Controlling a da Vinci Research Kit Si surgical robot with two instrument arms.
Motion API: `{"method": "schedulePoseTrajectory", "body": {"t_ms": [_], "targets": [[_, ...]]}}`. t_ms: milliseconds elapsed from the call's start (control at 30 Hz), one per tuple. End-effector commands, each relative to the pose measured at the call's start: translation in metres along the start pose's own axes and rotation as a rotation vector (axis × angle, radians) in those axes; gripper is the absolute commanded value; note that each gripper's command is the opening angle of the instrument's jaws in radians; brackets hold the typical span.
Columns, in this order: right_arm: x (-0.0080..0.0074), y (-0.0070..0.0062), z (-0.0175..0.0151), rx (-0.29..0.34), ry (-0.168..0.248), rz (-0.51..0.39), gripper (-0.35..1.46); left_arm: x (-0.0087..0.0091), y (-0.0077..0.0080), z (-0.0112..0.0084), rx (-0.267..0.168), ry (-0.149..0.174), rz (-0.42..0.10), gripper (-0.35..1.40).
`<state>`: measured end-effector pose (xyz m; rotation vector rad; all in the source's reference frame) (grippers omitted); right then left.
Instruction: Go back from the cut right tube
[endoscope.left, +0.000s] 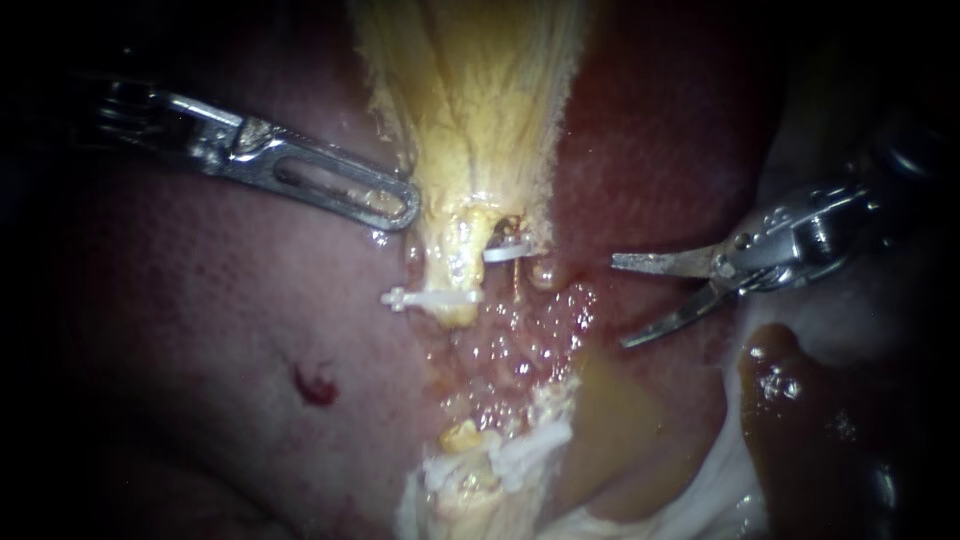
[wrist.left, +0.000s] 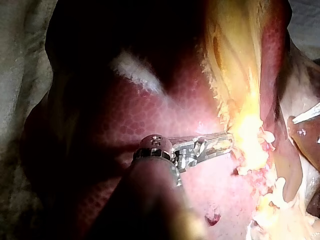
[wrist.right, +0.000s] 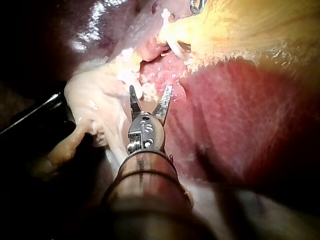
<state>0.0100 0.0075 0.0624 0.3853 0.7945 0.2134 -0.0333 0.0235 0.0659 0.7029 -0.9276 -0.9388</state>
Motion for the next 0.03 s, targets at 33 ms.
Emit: {"method": "schedulePoseTrajectory", "body": {"t_ms": [33], "targets": [[0.0, 0.0, 0.0001, 0.0, 0.0, 0.001, 1.45, 0.0, 0.0, 0.0, 0.0, 0.0, -0.001, -0.35]]}}
